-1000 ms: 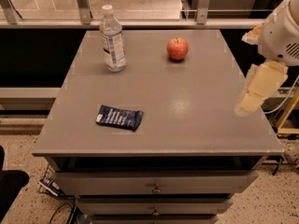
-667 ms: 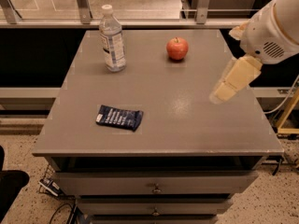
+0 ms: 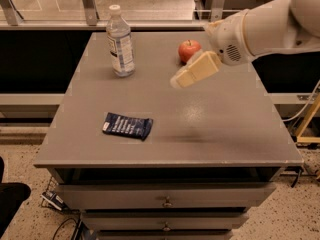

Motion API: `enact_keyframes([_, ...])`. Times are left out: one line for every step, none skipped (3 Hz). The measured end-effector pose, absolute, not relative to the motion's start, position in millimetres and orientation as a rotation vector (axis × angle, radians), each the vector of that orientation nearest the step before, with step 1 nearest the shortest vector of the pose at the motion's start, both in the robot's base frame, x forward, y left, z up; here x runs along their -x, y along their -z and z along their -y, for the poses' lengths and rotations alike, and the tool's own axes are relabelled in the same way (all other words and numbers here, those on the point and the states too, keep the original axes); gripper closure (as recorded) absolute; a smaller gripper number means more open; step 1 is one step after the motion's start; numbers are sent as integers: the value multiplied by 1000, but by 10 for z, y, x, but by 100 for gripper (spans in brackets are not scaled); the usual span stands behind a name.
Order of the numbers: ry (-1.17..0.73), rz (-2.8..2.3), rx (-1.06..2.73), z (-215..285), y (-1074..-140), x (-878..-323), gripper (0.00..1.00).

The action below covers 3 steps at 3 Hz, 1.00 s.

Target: Pick blue plastic bottle

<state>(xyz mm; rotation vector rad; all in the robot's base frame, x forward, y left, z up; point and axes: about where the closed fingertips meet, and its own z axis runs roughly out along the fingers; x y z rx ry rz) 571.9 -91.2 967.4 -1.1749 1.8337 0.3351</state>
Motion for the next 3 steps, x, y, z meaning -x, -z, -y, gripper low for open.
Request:
enact_keyframes([-360, -1715, 1069, 630, -9781, -6051, 0])
enact_keyframes([-312, -1673, 1002, 654, -9950, -6207, 0])
enact_keyframes([-311, -1673, 1002, 657, -9952, -6207, 0])
